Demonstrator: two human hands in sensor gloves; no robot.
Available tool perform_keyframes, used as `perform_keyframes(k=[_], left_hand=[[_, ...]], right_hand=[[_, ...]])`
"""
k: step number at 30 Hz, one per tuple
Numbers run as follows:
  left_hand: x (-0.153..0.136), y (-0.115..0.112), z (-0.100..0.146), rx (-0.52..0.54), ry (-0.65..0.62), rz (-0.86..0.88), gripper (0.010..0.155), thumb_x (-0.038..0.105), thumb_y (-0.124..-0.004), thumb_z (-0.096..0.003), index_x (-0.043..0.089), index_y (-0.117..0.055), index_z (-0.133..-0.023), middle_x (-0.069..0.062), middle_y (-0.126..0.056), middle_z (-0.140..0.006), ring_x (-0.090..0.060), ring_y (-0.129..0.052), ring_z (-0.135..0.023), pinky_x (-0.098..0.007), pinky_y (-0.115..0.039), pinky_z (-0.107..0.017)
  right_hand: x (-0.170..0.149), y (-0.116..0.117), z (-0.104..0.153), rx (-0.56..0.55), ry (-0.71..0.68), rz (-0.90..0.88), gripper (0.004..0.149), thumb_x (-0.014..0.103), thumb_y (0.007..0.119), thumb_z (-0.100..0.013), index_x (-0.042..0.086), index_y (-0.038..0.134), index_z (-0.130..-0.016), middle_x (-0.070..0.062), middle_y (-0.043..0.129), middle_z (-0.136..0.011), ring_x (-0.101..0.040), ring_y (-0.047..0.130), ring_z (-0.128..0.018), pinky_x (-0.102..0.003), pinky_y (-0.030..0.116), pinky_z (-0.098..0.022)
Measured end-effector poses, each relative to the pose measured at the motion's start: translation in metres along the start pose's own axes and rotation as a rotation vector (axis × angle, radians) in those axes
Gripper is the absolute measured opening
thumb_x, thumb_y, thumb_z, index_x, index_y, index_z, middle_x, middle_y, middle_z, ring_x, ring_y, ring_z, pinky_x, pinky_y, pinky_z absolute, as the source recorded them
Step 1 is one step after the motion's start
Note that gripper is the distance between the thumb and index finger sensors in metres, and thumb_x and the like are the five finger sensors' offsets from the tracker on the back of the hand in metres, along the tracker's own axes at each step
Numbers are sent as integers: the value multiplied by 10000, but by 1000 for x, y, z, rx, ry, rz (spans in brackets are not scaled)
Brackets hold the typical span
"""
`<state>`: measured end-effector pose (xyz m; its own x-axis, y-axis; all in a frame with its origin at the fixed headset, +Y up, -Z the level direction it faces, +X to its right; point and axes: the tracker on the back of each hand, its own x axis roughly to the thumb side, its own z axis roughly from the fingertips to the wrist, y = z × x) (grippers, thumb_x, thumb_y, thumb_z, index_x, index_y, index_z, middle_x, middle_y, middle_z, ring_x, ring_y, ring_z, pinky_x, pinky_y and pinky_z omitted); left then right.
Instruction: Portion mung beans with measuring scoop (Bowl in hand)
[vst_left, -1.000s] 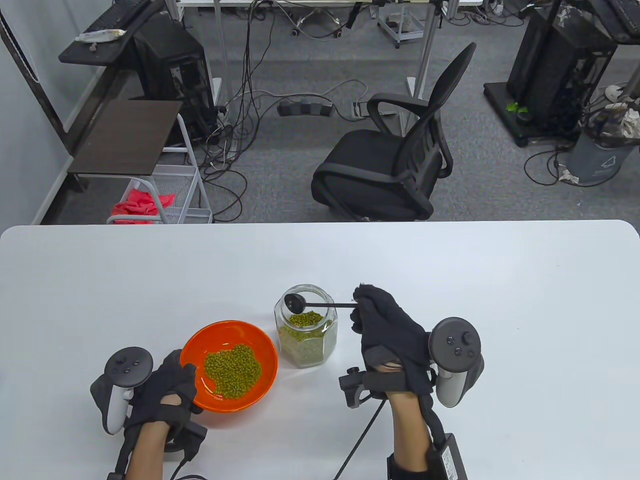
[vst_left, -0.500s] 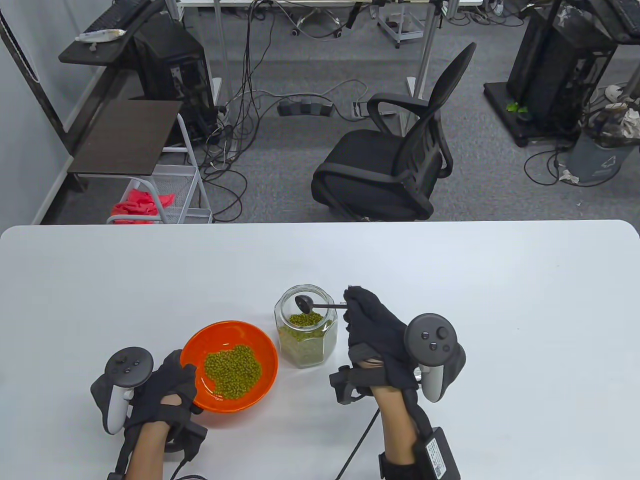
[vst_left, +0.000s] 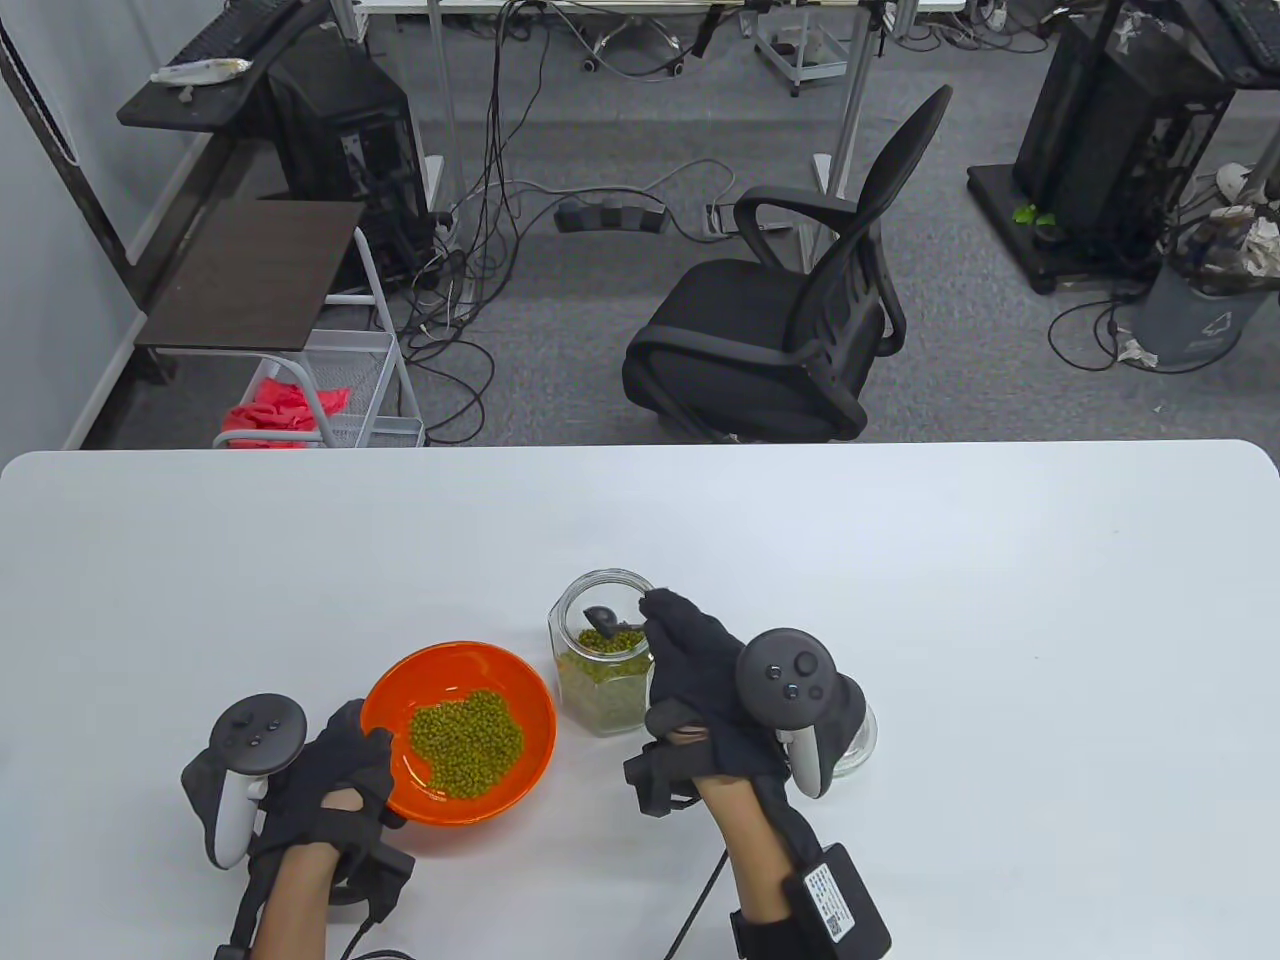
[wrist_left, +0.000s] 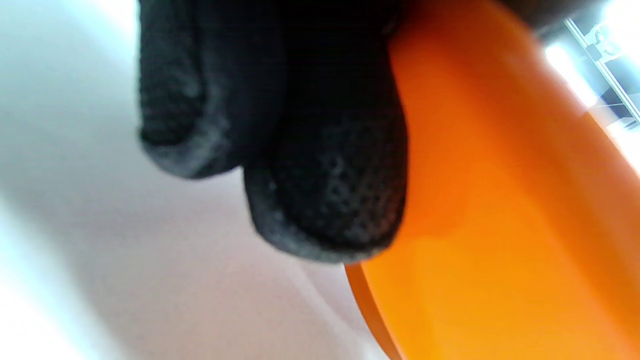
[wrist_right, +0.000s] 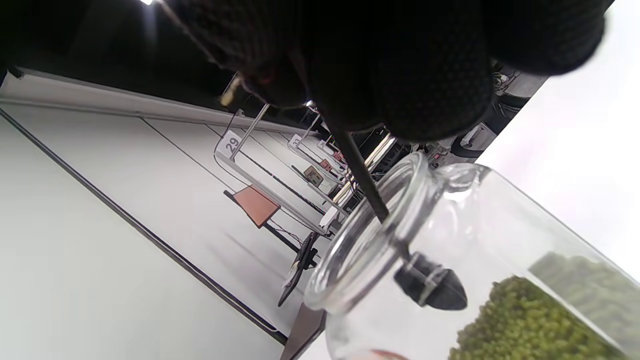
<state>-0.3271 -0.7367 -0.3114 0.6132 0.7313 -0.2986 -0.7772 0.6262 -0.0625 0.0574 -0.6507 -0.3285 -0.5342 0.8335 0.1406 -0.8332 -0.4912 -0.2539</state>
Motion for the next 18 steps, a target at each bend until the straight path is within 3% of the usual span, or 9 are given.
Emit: perform_keyframes(k=[10, 18], left_hand=[[0, 1, 0, 5, 0, 4, 606, 358, -686, -534, 54, -547, -1040, -83, -857, -835, -82, -1144, -213, -212, -982, -184], [0, 2, 0, 7, 0, 5, 606, 358, -686, -534, 54, -548, -1041, -84, -856, -836, -83, -1144, -214, -213, -982, -186]], right_hand=[[-4, 15, -1, 36, -6, 72, 392, 235, 808, -470, 113, 891, -834, -255, 914, -684, -397, 977, -489, -628, 744, -414], [-9, 21, -2, 58, 18, 23, 392, 230, 800, -469, 73, 881, -820, -257, 912, -677, -394, 978, -484, -625, 748, -409]])
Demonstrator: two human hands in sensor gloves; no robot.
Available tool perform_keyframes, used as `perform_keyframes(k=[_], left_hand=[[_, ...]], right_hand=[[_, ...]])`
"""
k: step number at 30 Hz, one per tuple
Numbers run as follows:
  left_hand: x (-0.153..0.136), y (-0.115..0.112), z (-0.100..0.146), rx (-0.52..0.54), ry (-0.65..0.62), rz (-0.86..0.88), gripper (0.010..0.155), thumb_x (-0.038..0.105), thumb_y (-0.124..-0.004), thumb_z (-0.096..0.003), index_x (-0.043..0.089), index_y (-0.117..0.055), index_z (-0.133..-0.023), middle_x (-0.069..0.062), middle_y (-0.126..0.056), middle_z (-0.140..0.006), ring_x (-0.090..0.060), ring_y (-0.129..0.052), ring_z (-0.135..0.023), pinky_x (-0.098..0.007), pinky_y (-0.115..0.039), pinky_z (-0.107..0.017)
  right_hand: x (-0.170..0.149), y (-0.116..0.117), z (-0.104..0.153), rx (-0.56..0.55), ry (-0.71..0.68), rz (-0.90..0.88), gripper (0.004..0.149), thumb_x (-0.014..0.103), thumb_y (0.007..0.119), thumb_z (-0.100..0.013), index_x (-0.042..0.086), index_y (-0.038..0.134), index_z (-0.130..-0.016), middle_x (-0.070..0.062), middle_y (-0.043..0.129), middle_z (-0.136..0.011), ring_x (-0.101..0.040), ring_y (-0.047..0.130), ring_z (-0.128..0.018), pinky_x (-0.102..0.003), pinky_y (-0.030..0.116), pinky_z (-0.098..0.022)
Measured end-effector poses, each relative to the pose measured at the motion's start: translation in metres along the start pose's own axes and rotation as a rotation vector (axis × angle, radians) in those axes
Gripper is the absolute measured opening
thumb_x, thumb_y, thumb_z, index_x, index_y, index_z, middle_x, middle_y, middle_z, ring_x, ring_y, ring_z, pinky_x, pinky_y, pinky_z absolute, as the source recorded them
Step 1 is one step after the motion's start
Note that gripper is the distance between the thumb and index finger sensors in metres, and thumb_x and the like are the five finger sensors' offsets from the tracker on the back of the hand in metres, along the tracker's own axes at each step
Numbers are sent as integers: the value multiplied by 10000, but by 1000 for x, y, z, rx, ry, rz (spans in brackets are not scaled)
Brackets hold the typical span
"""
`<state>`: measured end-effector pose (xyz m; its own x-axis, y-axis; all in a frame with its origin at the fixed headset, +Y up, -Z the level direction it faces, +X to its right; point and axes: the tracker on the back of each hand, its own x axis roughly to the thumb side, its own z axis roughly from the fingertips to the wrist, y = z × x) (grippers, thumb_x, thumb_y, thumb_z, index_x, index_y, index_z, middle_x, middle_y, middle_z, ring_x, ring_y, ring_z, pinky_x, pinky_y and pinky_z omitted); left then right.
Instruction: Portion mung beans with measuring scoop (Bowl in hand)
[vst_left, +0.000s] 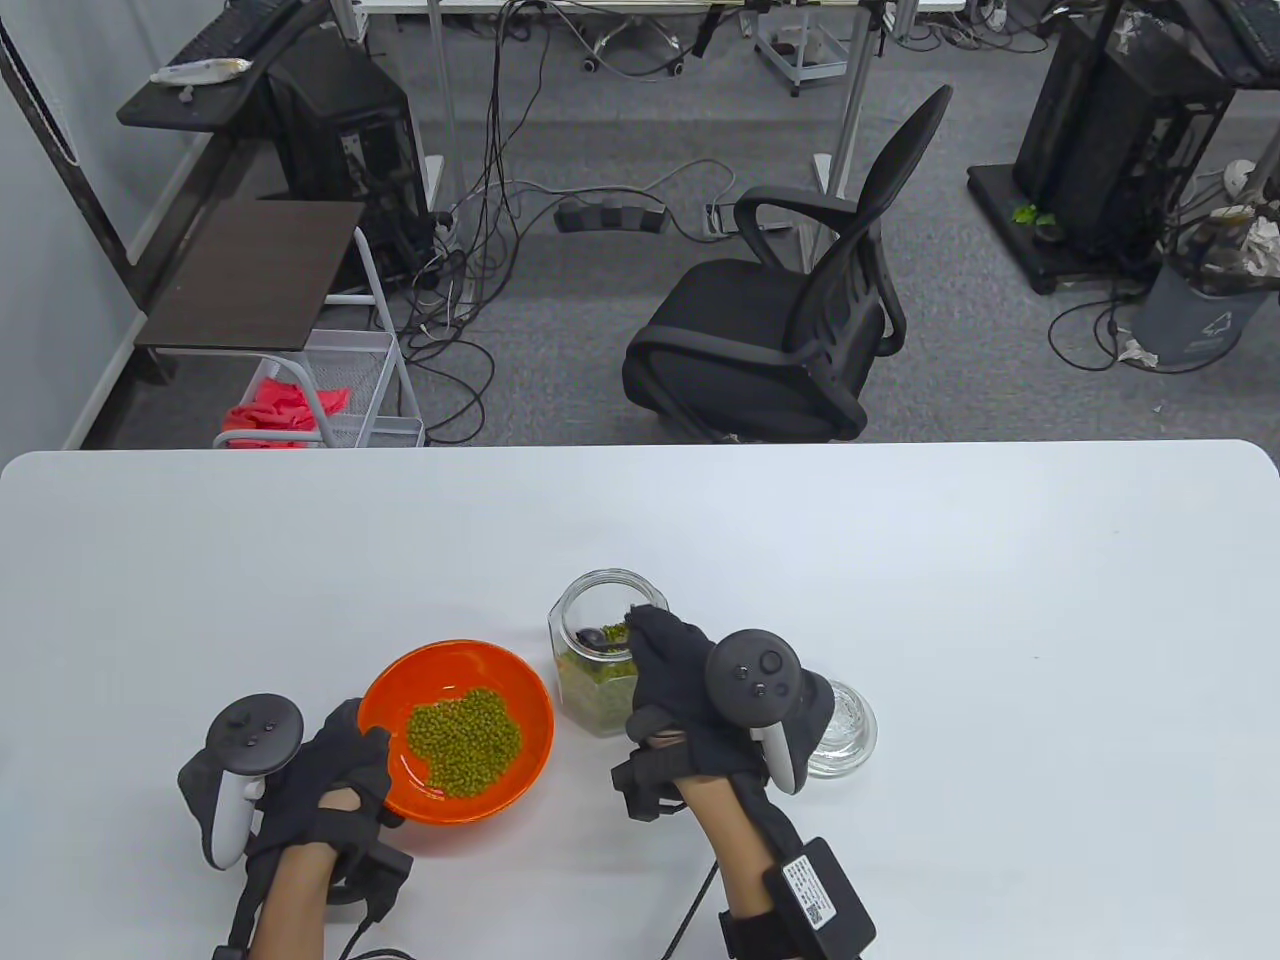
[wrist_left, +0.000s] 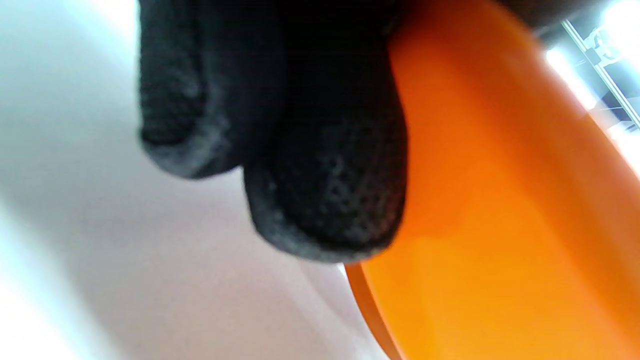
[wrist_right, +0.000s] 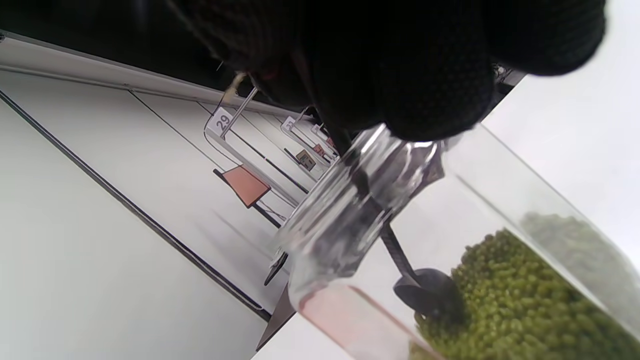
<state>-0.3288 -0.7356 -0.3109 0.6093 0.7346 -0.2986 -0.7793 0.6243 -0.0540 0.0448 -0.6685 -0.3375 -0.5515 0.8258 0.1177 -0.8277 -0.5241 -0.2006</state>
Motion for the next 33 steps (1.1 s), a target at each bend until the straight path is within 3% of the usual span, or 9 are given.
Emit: perform_keyframes(k=[13, 33], left_hand=[[0, 1, 0, 4, 1, 5, 607, 356, -686, -535, 52, -547, -1041, -85, -857, -835, -85, -1144, -214, -214, -982, -185], [-1, 1, 1, 6, 2, 5, 606, 357, -686, -534, 53, -547, -1040, -83, -857, -835, -83, -1144, -213, -215, -981, -186]], right_hand=[[-2, -7, -4, -32, 42, -91, 392, 240, 789, -475, 20, 871, -788, -254, 928, -624, -374, 994, -436, -611, 772, -372], [-41, -40, -4, -124, 278, -401, 400, 272, 754, -490, 11, 849, -777, -231, 932, -589, -334, 1002, -389, -582, 793, -335]])
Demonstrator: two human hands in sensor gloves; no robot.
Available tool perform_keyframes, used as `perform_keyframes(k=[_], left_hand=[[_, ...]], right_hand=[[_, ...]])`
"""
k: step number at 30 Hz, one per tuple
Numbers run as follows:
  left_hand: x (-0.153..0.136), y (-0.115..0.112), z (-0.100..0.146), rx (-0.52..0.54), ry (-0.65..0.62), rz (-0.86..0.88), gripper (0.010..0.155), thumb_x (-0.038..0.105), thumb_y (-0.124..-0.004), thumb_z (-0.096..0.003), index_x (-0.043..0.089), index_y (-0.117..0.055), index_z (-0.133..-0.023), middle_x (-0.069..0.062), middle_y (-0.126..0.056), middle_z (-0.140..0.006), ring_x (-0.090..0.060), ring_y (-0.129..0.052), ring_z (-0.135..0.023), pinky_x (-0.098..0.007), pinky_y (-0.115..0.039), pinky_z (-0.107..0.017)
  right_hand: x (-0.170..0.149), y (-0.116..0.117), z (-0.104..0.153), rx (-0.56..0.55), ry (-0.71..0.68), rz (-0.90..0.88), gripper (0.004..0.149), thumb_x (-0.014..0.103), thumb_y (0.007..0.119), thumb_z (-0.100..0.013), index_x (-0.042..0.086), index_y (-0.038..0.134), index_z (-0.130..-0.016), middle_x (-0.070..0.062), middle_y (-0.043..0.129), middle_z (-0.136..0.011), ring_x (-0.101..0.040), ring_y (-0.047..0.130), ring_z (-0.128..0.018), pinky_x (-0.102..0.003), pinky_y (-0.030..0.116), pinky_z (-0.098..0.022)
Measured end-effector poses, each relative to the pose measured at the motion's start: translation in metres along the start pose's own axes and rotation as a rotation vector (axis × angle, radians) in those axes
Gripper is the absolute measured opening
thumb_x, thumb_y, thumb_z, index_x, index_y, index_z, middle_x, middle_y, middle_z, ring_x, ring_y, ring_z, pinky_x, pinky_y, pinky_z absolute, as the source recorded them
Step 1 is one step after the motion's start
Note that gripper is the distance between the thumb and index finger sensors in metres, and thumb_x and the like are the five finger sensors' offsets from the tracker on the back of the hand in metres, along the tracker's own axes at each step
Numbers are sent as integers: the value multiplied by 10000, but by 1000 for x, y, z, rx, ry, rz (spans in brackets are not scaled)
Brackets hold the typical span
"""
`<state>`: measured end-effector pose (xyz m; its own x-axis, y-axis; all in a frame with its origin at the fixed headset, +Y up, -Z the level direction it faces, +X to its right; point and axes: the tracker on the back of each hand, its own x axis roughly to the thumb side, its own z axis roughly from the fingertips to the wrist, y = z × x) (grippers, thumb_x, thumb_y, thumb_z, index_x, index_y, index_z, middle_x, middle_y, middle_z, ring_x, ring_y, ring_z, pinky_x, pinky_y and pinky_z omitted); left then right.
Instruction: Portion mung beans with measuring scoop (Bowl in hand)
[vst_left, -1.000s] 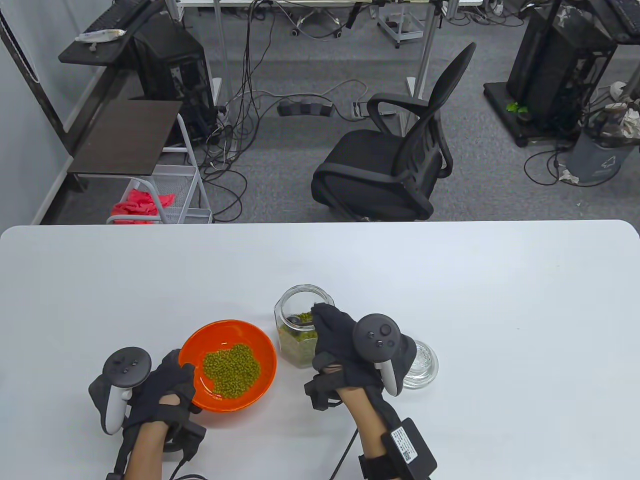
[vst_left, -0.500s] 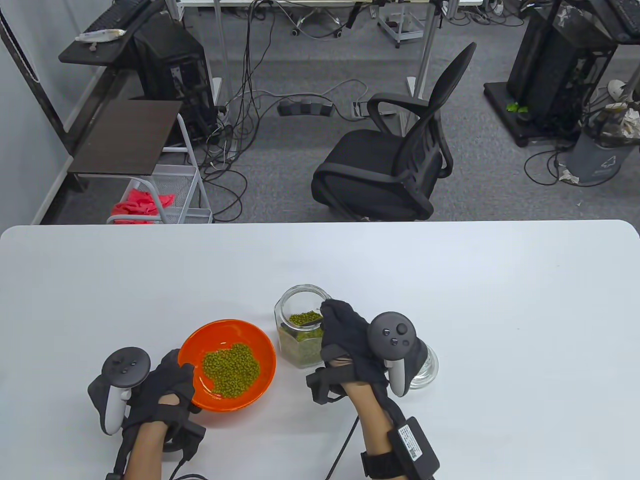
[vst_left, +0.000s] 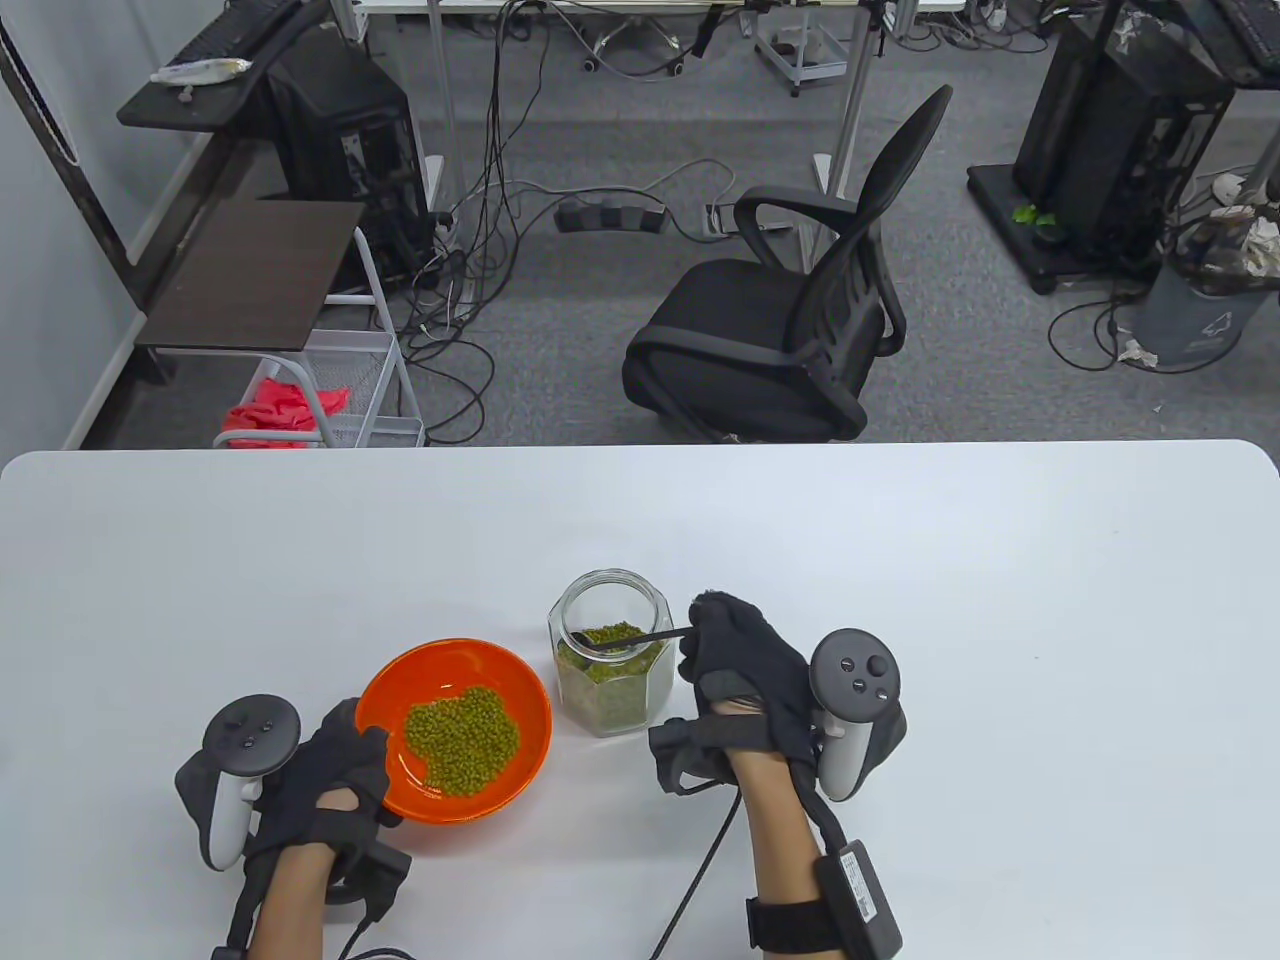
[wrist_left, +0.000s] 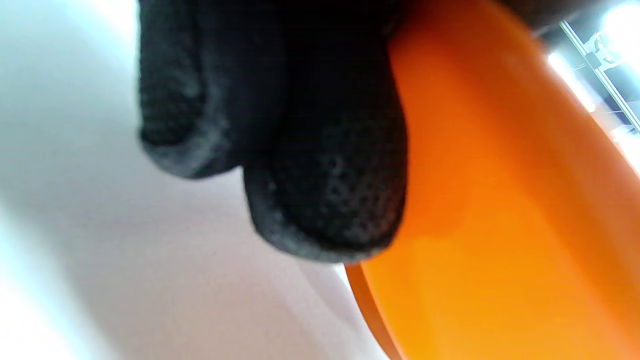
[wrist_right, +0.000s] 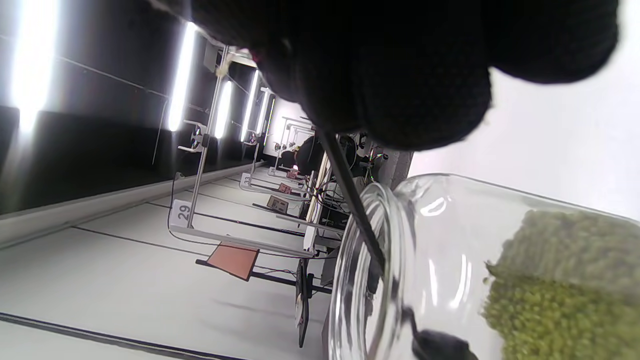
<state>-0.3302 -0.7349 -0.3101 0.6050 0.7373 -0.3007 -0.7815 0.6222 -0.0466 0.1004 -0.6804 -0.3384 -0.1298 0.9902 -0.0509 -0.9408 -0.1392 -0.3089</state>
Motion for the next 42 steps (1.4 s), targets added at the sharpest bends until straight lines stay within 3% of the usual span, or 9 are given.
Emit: perform_keyframes(k=[29, 42], left_hand=[[0, 0, -1, -3, 3, -5, 607, 358, -686, -535, 53, -545, -1041, -84, -855, -836, -83, -1145, -215, -213, -983, -186], [0, -1, -1, -2, 4, -6, 608, 357, -687, -534, 53, -546, -1041, -83, -856, -836, -84, -1145, -215, -214, -983, -186]], right_hand=[[-7, -28, -4, -37, 100, -211, 403, 282, 738, -501, 22, 830, -795, -223, 918, -606, -327, 991, -408, -576, 785, -353], [10, -36, 3, -34, 46, -256, 404, 285, 735, -505, 25, 825, -800, -220, 916, -610, -323, 990, -411, -573, 786, -355]])
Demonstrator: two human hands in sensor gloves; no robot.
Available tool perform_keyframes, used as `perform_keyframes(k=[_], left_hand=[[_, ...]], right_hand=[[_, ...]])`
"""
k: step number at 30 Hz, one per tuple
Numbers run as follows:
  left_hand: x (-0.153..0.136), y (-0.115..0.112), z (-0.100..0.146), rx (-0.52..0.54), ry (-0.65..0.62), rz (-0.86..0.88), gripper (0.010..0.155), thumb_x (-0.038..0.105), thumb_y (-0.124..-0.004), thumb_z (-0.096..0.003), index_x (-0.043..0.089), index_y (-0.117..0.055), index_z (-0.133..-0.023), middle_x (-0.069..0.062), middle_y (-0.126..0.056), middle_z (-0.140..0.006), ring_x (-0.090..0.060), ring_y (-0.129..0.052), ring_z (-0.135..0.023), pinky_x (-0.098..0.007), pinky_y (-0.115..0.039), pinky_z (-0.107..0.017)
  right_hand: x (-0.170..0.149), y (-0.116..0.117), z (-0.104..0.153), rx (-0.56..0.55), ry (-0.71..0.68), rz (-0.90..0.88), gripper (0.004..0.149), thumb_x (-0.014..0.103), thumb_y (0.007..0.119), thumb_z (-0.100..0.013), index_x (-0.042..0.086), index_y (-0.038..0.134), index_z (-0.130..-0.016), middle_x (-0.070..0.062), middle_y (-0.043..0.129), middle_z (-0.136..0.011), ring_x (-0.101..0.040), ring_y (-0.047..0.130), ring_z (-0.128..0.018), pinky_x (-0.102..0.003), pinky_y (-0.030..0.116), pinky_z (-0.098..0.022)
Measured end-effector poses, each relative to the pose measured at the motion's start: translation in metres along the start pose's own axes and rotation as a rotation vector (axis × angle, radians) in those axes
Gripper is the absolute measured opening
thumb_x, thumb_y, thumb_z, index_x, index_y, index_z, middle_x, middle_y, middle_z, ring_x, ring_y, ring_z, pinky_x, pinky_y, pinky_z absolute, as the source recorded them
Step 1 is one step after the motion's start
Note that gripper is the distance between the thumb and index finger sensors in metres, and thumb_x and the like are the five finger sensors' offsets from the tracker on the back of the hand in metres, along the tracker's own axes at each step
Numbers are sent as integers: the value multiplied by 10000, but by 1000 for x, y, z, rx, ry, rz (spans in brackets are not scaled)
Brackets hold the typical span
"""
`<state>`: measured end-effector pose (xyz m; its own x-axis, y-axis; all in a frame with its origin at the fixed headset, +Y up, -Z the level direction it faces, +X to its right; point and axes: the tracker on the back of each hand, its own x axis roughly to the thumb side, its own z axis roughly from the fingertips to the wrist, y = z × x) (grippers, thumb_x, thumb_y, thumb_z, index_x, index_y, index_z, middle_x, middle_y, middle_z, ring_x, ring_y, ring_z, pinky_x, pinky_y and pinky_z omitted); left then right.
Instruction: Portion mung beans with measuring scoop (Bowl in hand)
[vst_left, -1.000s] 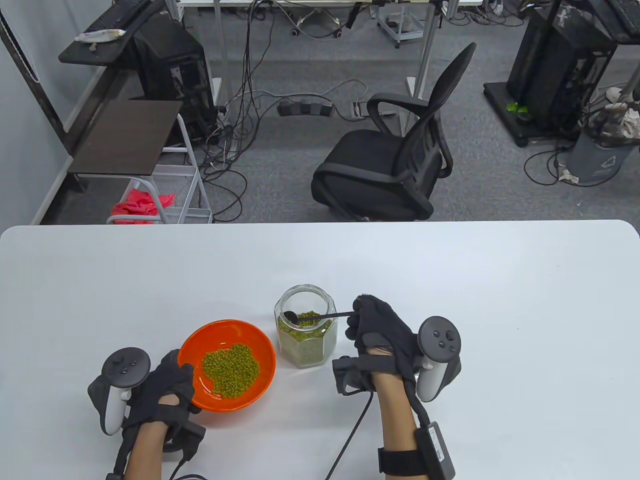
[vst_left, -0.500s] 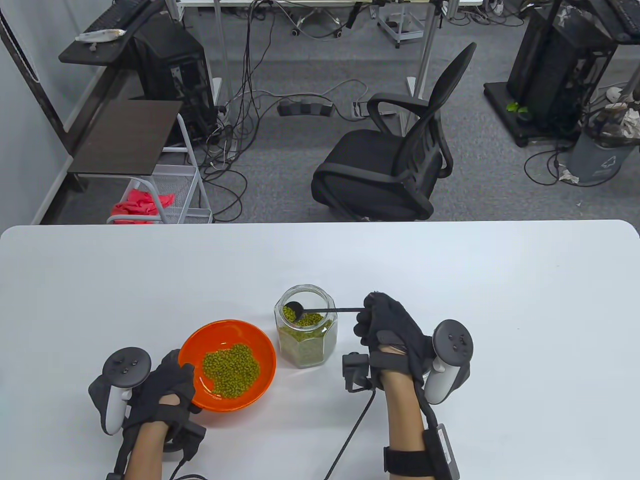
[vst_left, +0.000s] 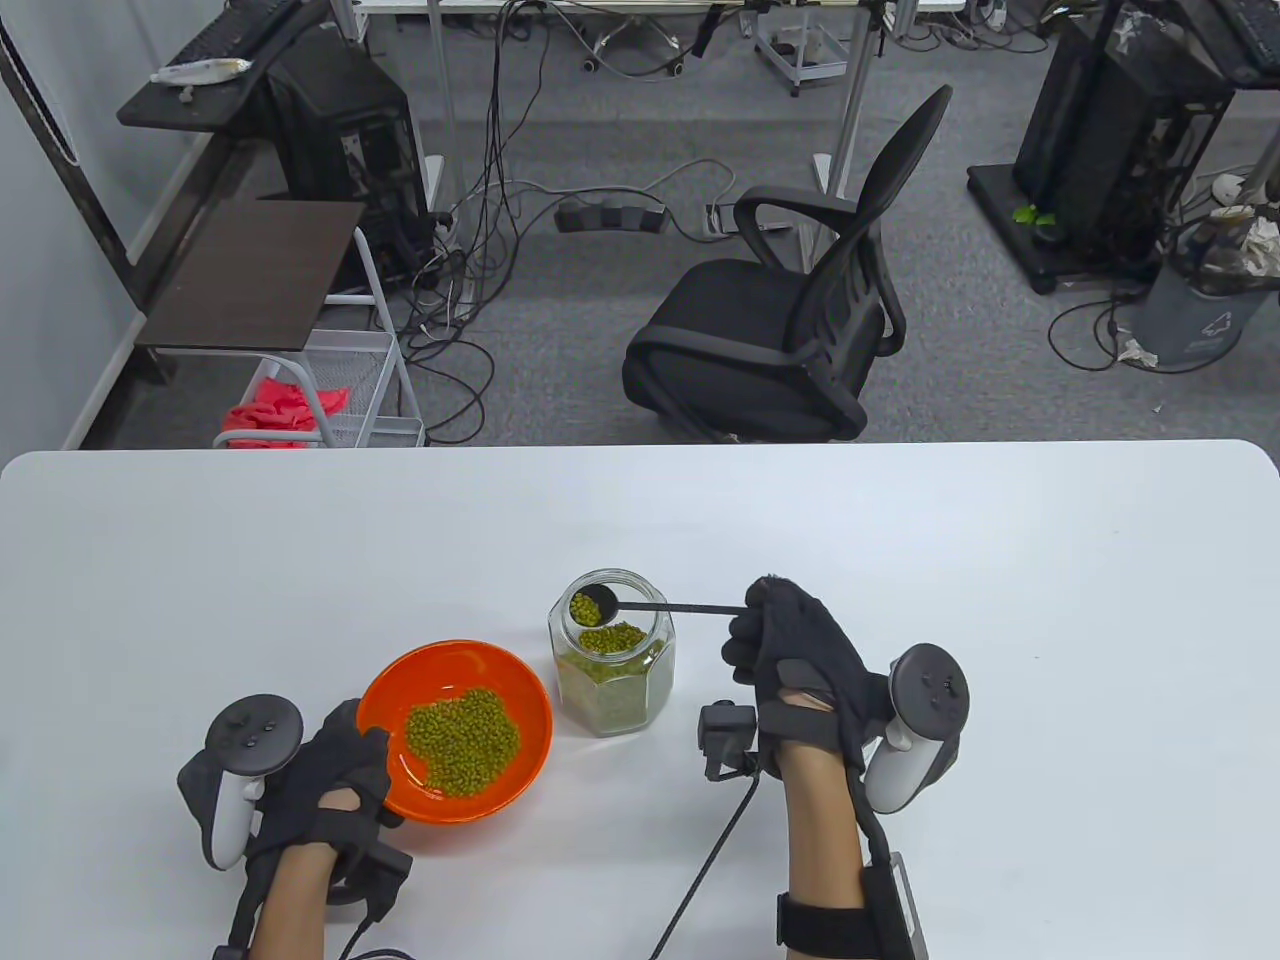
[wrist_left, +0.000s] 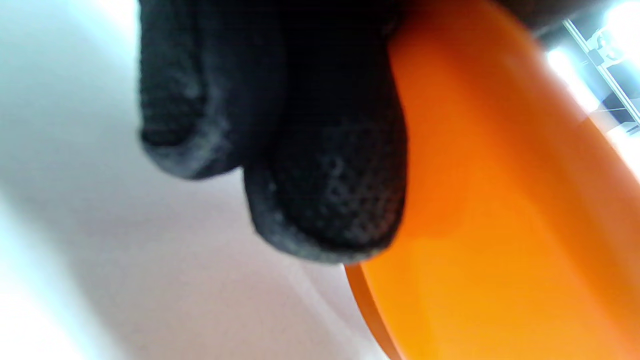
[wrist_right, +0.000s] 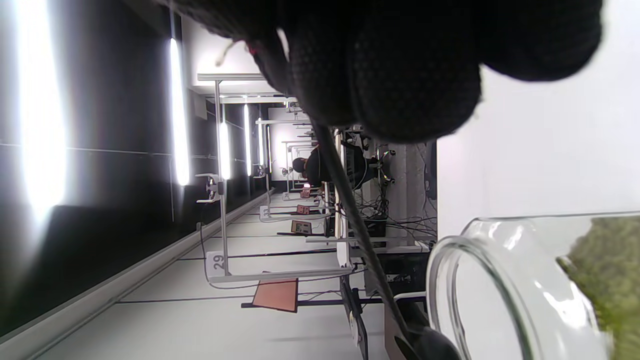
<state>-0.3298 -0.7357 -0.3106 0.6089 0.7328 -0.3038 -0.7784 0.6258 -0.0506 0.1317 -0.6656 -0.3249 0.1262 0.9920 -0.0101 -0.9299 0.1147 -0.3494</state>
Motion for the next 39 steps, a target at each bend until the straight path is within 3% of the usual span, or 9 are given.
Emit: perform_keyframes(k=[21, 39], left_hand=[[0, 0, 0, -4, -3, 1, 607, 360, -690, -535, 53, -548, -1040, -84, -858, -834, -81, -1146, -213, -211, -984, -184], [0, -1, 0, -10, -3, 5, 608, 361, -690, -534, 54, -548, -1039, -85, -858, -834, -80, -1146, -213, -210, -984, -182]], right_hand=[[10, 61, 29, 248, -69, 35, 406, 277, 745, -500, 19, 830, -802, -230, 918, -614, -334, 991, -416, -579, 784, -357], [-9, 111, 48, 436, -164, 263, 408, 231, 783, -472, 19, 841, -815, -262, 918, -644, -369, 994, -447, -604, 775, -374]])
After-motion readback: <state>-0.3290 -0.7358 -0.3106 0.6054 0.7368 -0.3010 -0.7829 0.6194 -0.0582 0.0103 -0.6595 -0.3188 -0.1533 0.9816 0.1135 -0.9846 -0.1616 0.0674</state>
